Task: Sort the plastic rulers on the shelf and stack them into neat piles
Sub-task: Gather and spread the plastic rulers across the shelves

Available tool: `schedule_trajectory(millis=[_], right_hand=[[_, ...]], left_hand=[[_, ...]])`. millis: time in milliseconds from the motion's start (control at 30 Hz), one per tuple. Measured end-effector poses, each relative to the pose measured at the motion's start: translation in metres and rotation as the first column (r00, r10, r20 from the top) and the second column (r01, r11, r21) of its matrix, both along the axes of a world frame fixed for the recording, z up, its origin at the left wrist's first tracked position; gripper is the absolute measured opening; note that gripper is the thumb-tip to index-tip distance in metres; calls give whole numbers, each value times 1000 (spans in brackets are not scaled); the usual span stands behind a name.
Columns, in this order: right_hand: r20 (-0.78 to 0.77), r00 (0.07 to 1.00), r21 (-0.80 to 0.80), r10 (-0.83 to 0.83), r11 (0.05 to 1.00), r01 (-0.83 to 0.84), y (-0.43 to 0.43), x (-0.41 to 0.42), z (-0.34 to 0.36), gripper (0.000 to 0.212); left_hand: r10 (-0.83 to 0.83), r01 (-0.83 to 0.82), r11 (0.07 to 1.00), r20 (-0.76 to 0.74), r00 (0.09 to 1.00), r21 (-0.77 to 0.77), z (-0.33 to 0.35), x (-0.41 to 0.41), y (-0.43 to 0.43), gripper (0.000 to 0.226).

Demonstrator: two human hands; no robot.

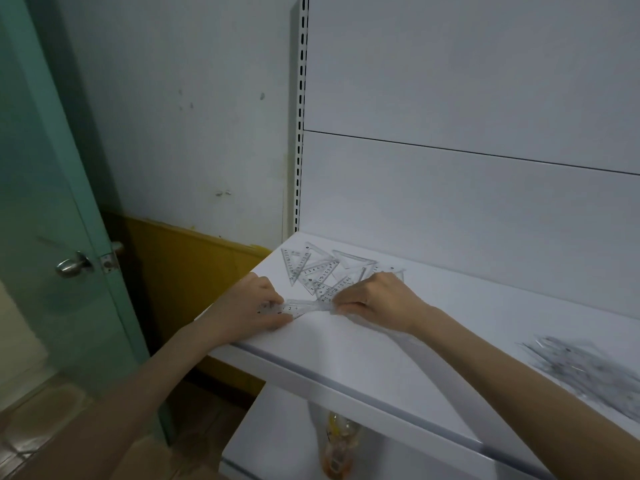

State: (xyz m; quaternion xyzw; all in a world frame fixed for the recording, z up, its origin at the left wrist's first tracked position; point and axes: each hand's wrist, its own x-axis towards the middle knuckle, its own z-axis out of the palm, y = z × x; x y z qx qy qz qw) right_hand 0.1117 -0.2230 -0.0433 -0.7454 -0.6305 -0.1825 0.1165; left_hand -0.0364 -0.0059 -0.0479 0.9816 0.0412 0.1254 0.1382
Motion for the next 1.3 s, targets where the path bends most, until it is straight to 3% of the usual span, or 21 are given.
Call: schedule_trajectory(millis=[133, 267, 400, 500, 633, 700, 833, 900, 1033, 1200, 1300], right_hand=[[195, 981, 127, 8, 991, -34, -2, -10, 10, 29], [231, 970, 167, -70, 985, 31, -6, -7, 13, 24], [170, 972, 227, -161, 967, 121, -27, 3, 16, 27], [96, 972, 299, -214, 938, 177, -46, 12, 19, 28], [-28, 969, 359, -246, 902, 239, -56, 15, 18, 19], [-65, 971, 369, -228, 899, 236, -57, 12, 15, 25], [-67, 974, 370, -215, 901, 225, -56, 0, 15, 31], [-62, 975, 373, -214, 901, 221, -53, -5, 16, 24], [-207, 961, 356, -182, 901, 247, -44, -18, 16, 16], [-617, 787, 392, -25, 857, 334, -43, -35, 24, 11], [-705, 709, 407, 22, 831, 380, -56, -43, 29, 14]], left_hand=[[-83, 68, 985, 89, 993, 159, 3, -3, -2, 35], [9, -19, 988, 67, 998, 151, 0, 1, -10, 61], [113, -97, 979, -81, 990, 179, -5, 1, -17, 72], [90, -80, 983, -53, 995, 167, 0, -1, -16, 51], [22, 40, 908, -142, 990, 418, 11, -4, -17, 47], [-2, 81, 888, -172, 985, 453, 14, -8, -19, 47], [-133, 194, 953, -255, 958, 232, 14, -30, -22, 74], [-181, 226, 965, -292, 939, 129, 13, -47, -20, 72], [-289, 305, 945, -134, 948, 122, -2, -68, -1, 42], [-316, 252, 932, 248, 916, 259, 2, -77, 0, 58], [-327, 228, 929, 358, 874, 291, 15, -65, -14, 26]])
